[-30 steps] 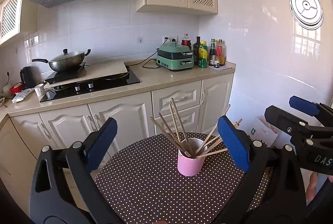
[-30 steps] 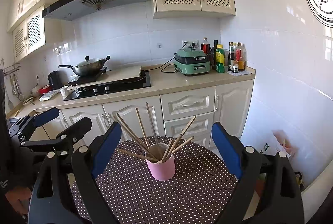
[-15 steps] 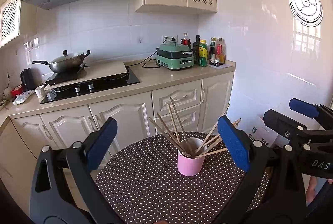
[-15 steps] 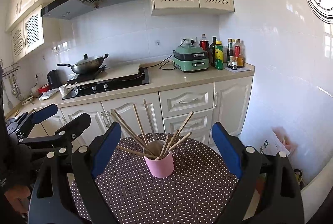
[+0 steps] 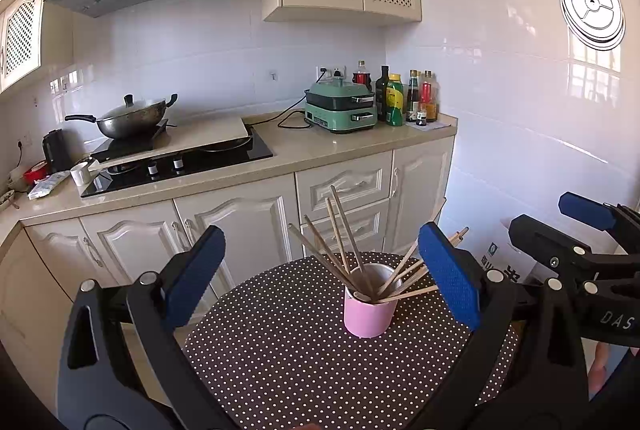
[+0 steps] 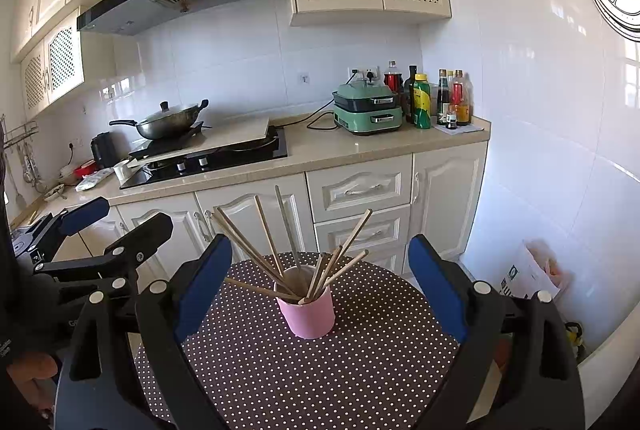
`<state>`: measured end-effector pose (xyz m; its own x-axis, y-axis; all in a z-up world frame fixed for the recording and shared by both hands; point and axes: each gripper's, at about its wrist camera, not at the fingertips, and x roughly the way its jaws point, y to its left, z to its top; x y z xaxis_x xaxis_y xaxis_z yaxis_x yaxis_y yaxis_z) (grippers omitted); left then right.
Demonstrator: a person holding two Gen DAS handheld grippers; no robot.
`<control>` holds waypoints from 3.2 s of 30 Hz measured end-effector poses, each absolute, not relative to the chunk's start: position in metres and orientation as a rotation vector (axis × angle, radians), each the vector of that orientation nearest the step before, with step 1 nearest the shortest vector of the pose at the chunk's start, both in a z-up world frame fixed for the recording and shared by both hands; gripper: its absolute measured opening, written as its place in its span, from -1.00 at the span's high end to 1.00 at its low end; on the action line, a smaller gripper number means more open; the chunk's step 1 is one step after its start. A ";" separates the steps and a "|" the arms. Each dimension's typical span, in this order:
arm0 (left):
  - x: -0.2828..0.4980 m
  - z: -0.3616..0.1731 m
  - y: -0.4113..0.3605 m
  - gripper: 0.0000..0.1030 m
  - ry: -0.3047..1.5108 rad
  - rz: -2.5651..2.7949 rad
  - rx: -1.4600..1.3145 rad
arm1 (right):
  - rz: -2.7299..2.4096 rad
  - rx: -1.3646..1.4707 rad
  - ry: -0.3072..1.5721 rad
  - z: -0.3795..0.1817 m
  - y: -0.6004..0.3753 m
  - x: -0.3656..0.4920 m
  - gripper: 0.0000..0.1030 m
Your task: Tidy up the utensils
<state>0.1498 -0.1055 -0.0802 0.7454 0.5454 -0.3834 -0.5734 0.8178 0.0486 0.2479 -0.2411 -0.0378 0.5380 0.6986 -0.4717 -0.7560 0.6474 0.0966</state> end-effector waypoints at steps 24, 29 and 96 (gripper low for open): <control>0.152 -0.084 -0.105 -0.85 0.398 0.619 -0.042 | 0.871 -0.140 0.507 -0.040 -0.236 0.247 -0.68; 0.152 -0.084 -0.105 -0.85 0.396 0.620 -0.044 | 0.872 -0.143 0.507 -0.040 -0.236 0.246 -0.68; 0.149 -0.083 -0.106 -0.85 0.387 0.631 -0.055 | 0.883 -0.154 0.524 -0.043 -0.235 0.246 -0.68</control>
